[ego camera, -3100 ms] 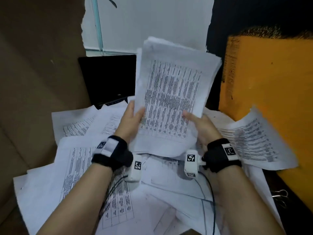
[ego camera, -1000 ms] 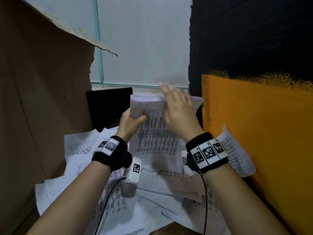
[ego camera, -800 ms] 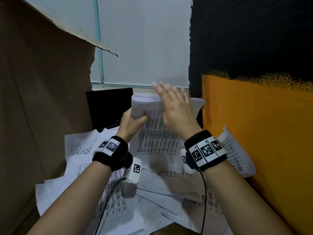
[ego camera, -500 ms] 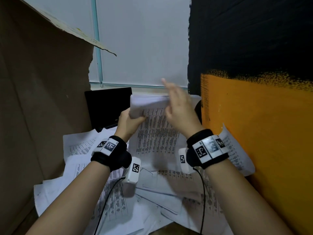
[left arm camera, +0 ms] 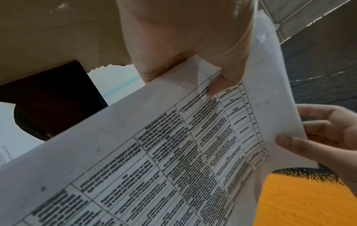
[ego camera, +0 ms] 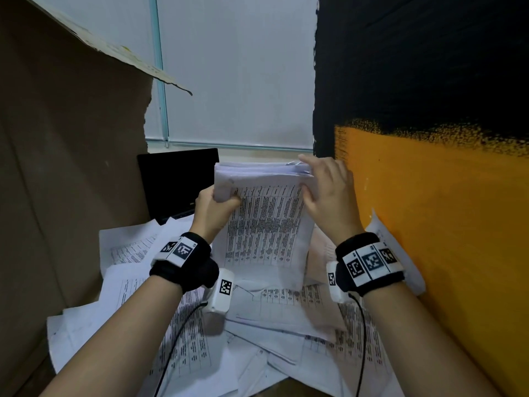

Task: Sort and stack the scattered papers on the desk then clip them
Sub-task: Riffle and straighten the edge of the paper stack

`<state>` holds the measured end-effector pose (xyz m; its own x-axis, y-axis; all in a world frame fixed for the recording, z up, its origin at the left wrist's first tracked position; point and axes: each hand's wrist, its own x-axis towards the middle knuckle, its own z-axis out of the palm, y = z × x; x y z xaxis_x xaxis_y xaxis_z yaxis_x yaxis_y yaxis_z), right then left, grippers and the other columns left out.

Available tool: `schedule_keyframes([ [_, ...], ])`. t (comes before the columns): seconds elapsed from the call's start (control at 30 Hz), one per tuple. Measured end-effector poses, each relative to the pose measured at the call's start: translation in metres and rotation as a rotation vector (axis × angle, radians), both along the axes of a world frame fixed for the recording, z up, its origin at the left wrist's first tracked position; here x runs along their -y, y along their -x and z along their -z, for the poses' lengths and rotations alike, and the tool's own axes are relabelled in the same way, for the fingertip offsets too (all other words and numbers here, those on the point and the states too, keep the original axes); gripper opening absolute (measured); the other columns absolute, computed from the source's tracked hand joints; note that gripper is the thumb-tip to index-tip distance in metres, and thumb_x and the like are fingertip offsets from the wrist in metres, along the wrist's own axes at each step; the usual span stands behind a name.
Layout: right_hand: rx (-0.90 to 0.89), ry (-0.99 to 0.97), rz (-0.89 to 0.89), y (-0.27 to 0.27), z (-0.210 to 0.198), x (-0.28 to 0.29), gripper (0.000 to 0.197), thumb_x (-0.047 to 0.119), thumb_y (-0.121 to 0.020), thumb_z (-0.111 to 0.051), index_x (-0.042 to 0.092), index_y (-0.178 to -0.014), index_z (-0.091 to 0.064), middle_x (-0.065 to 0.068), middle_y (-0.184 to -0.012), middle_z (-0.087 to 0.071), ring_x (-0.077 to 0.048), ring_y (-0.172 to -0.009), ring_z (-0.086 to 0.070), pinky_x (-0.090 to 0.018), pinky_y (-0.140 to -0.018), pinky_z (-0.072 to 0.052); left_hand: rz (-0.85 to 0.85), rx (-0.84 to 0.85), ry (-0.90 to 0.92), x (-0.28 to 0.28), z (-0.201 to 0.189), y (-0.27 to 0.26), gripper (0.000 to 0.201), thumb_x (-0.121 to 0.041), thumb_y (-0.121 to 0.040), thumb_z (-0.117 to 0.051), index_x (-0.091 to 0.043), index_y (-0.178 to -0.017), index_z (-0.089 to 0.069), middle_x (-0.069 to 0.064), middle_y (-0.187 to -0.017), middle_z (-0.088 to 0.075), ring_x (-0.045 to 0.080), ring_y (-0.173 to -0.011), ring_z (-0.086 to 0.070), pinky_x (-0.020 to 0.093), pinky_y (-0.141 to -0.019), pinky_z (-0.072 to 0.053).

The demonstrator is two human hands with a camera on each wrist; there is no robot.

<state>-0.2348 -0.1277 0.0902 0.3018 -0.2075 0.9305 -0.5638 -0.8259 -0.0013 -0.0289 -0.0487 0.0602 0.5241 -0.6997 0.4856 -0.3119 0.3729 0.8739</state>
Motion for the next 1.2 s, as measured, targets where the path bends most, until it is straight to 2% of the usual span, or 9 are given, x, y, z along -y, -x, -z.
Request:
schedule_keyframes([
  [0.13, 0.014, 0.085, 0.013, -0.001, 0.001, 0.003, 0.037, 0.006, -0.080, -0.070, 0.016, -0.116, -0.069, -0.007, -0.097, -0.057, -0.016, -0.095, -0.042, -0.021, -0.084, -0.034, -0.012, -0.010, -0.003, 0.000, 0.000, 0.002, 0.040, -0.022, -0.062, -0.062, 0.011, -0.085, -0.060, 0.011, -0.079, -0.058, 0.017, -0.076, -0.052, 0.033, -0.070, -0.042],
  [0.37, -0.010, 0.133, 0.016, 0.000, 0.016, 0.006, 0.042, 0.012, -0.087, -0.054, 0.014, -0.128, -0.063, -0.009, -0.118, -0.061, -0.024, -0.114, -0.051, -0.040, -0.102, -0.039, -0.022, -0.045, 0.009, 0.001, -0.003, 0.002, 0.009, 0.003, -0.080, -0.061, -0.001, -0.088, -0.062, 0.011, -0.082, -0.057, 0.017, -0.077, -0.051, 0.030, -0.070, -0.041],
  [0.53, -0.049, 0.063, -0.079, 0.003, 0.016, 0.000, 0.028, 0.020, -0.085, -0.053, 0.015, -0.108, -0.068, 0.000, -0.091, -0.063, -0.021, -0.088, -0.060, -0.035, -0.090, -0.039, -0.042, -0.049, 0.008, 0.002, -0.004, 0.001, 0.012, 0.008, -0.083, -0.057, -0.003, -0.085, -0.061, 0.008, -0.078, -0.058, 0.006, -0.065, -0.053, 0.017, -0.058, -0.043],
  [0.63, 0.001, -0.201, -0.255, 0.002, 0.004, -0.009, 0.035, 0.038, -0.095, -0.044, 0.016, -0.118, -0.059, 0.003, -0.080, -0.060, -0.013, -0.073, -0.059, -0.034, -0.075, -0.050, -0.057, -0.065, 0.008, 0.003, -0.005, 0.002, 0.014, 0.004, -0.085, -0.060, -0.010, -0.081, -0.061, 0.001, -0.077, -0.063, -0.001, -0.065, -0.060, 0.016, -0.064, -0.048],
  [0.7, 0.051, -0.314, -0.289, 0.000, -0.004, -0.009, 0.035, 0.037, -0.100, -0.037, 0.018, -0.123, -0.054, 0.001, -0.077, -0.061, -0.015, -0.065, -0.060, -0.037, -0.060, -0.052, -0.053, -0.073, 0.006, 0.003, -0.005, 0.002, 0.013, 0.003, -0.085, -0.061, -0.010, -0.086, -0.062, 0.003, -0.082, -0.065, 0.008, -0.074, -0.061, 0.023, -0.071, -0.049],
  [0.83, -0.045, -0.344, -0.225, -0.002, -0.022, -0.005, 0.033, 0.023, -0.100, -0.047, 0.023, -0.132, -0.054, 0.002, -0.074, -0.059, -0.011, -0.067, -0.055, -0.030, -0.061, -0.047, -0.048, -0.050, -0.004, 0.001, -0.005, 0.001, 0.017, 0.004, -0.083, -0.061, -0.012, -0.079, -0.062, 0.005, -0.080, -0.063, 0.010, -0.072, -0.059, 0.026, -0.070, -0.048],
  [1.0, -0.082, -0.305, -0.150, -0.011, -0.037, -0.004, 0.017, 0.022, -0.092, -0.061, 0.025, -0.105, -0.071, 0.013, -0.084, -0.065, -0.003, -0.073, -0.057, -0.022, -0.065, -0.046, -0.033, -0.033, -0.004, 0.001, -0.006, 0.003, 0.010, 0.007, -0.083, -0.059, 0.000, -0.089, -0.061, 0.011, -0.085, -0.062, 0.019, -0.078, -0.057, 0.030, -0.075, -0.046],
  [1.1, -0.051, -0.169, -0.114, -0.014, -0.036, -0.003, 0.012, 0.022, -0.089, -0.065, 0.023, -0.096, -0.075, 0.007, -0.091, -0.072, -0.009, -0.081, -0.065, -0.026, -0.069, -0.053, -0.040, -0.041, 0.001, 0.001, -0.006, 0.004, 0.011, 0.006, -0.083, -0.059, 0.001, -0.092, -0.063, 0.012, -0.088, -0.064, 0.019, -0.083, -0.058, 0.032, -0.079, -0.047],
  [1.2, -0.032, 0.013, -0.097, -0.015, -0.030, -0.003, 0.006, 0.019, -0.085, -0.071, 0.016, -0.087, -0.075, 0.003, -0.083, -0.068, -0.014, -0.077, -0.062, -0.023, -0.060, -0.046, -0.054, -0.035, -0.003, 0.001, -0.007, 0.003, 0.009, 0.006, -0.083, -0.059, -0.001, -0.090, -0.062, 0.012, -0.086, -0.062, 0.018, -0.081, -0.057, 0.030, -0.076, -0.046],
])
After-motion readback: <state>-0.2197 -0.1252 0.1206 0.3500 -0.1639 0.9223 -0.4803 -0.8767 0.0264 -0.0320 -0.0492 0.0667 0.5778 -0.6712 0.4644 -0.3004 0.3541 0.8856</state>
